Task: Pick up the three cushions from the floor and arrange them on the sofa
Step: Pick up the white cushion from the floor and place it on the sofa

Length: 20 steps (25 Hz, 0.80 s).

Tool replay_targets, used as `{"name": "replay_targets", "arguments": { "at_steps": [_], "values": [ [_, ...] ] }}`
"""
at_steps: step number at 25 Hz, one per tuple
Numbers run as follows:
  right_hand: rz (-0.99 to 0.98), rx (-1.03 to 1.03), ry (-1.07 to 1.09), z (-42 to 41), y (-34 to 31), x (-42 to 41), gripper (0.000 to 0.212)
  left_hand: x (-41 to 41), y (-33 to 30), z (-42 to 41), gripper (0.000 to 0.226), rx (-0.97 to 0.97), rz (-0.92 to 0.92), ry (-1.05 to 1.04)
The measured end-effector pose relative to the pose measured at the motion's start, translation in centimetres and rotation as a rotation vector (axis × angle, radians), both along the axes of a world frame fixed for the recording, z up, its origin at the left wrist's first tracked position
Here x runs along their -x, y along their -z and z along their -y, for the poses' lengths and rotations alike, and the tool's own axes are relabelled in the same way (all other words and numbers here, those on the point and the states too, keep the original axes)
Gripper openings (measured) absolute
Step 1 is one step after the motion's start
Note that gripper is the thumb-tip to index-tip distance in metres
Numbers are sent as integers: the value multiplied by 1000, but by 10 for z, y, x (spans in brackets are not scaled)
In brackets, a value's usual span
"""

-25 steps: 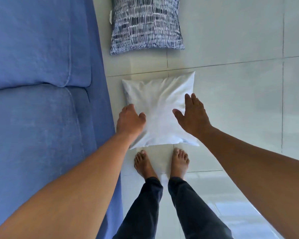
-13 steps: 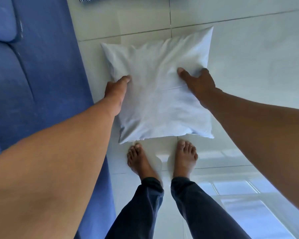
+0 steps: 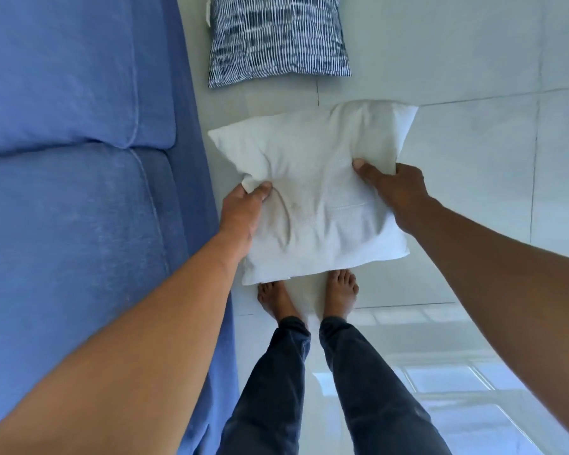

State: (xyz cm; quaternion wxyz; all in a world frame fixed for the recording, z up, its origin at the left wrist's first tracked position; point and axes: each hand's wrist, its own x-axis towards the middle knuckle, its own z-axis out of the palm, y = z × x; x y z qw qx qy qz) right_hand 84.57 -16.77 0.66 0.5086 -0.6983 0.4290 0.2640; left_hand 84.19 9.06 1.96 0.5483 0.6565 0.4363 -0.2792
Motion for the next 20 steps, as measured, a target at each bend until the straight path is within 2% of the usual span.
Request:
{"name": "replay_targets", "arguments": {
  "at_steps": [5,10,13,17,20],
  "values": [
    [104,-3,10,-4,-135,-10,71,6,-131,-4,11,4,108,-34],
    [225,-93,-17,-21,-273,-7,51,25,-269,-30,8,15,256,-114],
    [290,-149,-40,-45,-347,-5,47,41,-345,-52,7,32,354,-190],
    [342,-203,-117,-88,-410,-11,36,72,-403,-89,17,1,441,-315],
    [347,-189,-232,-138,-439,-25,53,99,-421,-126,17,-42,476,-427]
  ]
}}
